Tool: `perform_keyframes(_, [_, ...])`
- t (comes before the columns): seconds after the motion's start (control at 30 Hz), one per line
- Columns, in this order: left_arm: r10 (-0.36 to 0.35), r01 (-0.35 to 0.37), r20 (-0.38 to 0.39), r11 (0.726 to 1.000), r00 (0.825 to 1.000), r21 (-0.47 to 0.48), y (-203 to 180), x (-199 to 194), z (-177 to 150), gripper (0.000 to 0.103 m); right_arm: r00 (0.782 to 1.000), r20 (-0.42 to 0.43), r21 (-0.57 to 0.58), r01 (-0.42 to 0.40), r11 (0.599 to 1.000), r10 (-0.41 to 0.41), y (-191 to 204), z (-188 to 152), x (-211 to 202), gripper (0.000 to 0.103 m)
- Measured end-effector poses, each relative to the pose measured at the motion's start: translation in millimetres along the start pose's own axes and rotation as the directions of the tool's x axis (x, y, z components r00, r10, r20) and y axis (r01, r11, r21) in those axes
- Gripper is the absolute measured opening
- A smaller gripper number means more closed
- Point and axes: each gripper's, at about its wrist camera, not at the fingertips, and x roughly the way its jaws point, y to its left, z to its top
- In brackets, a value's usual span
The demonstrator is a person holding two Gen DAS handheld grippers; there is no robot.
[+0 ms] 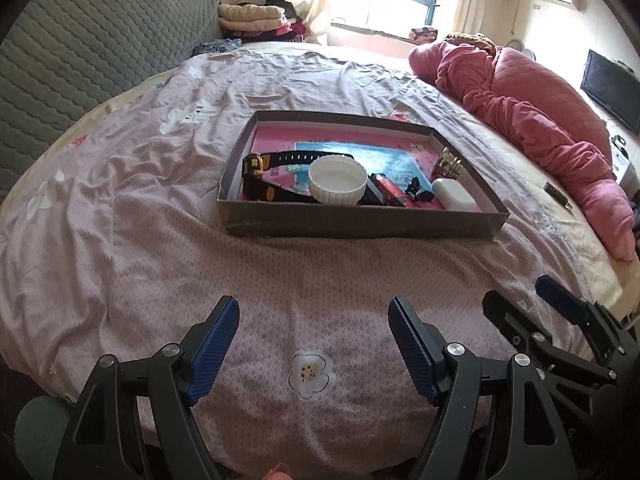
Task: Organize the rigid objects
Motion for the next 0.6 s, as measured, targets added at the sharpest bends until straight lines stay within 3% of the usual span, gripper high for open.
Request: perform_keyframes(0.6, [0.011, -0.011, -0.031, 1.0, 0.999, -0.006, 6.1, 13.8, -5.8, 0.078, 0.999, -0.032, 0.015, 0.002, 1.0, -0.002, -2.3, -6.8, 11.6, 0.074])
